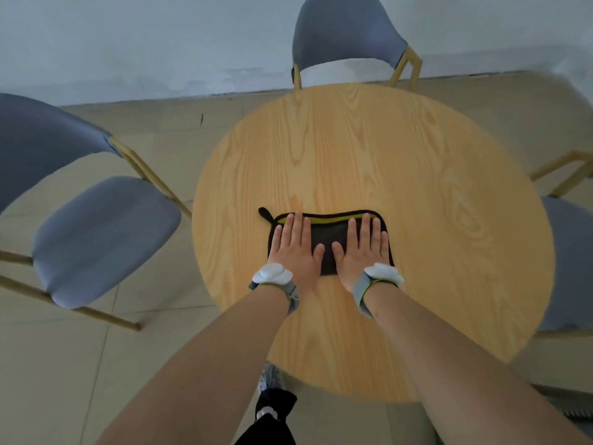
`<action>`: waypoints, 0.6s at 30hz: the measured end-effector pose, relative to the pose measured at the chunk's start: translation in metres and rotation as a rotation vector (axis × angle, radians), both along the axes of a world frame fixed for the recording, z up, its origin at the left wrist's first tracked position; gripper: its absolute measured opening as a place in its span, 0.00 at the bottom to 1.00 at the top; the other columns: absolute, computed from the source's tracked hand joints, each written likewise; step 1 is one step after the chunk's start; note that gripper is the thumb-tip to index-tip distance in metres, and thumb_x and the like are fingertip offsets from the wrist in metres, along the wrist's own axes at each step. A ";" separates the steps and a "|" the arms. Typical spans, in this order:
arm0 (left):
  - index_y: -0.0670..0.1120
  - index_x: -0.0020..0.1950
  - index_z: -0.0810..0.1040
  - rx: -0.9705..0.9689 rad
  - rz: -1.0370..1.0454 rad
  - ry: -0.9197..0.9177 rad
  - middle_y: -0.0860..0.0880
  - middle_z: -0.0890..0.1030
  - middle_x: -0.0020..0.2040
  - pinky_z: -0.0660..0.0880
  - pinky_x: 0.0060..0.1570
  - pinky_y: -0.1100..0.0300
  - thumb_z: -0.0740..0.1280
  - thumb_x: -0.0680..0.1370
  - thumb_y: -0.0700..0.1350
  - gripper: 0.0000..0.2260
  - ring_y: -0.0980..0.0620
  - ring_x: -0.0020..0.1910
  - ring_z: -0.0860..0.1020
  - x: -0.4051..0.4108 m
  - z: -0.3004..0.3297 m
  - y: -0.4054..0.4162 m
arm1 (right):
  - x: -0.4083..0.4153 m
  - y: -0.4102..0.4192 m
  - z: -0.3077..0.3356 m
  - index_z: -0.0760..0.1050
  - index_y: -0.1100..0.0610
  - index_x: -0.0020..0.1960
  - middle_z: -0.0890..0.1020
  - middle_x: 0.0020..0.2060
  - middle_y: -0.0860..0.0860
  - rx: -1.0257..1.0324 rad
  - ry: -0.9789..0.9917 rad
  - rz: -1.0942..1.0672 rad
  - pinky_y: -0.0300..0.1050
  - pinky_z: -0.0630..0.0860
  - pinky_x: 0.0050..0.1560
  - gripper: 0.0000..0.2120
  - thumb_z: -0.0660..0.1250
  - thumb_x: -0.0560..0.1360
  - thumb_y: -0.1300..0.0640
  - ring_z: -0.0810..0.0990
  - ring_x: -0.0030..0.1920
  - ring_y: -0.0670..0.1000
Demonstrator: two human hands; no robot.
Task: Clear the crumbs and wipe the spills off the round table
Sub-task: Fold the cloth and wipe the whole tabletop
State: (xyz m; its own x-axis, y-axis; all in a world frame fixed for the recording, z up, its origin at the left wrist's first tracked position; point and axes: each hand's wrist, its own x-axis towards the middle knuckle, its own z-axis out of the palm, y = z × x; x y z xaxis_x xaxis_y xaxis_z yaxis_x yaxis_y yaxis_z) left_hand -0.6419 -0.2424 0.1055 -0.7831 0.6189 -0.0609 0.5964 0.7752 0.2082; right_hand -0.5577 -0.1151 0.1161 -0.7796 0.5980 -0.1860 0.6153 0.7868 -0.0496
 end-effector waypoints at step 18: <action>0.40 0.81 0.50 0.009 -0.147 0.009 0.41 0.50 0.82 0.42 0.79 0.45 0.47 0.83 0.56 0.31 0.43 0.81 0.47 -0.288 0.019 0.160 | -0.280 0.163 -0.003 0.41 0.54 0.79 0.43 0.79 0.56 0.064 0.038 -0.096 0.55 0.38 0.76 0.33 0.40 0.80 0.38 0.40 0.79 0.58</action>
State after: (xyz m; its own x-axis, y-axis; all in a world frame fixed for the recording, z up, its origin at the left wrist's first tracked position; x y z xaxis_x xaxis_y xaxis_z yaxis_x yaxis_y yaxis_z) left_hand -0.9303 -0.0824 0.1242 -0.6848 0.7272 -0.0479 0.7051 0.6777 0.2089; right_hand -0.8382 0.0476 0.1134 -0.7241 0.6798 -0.1161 0.6864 0.7267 -0.0260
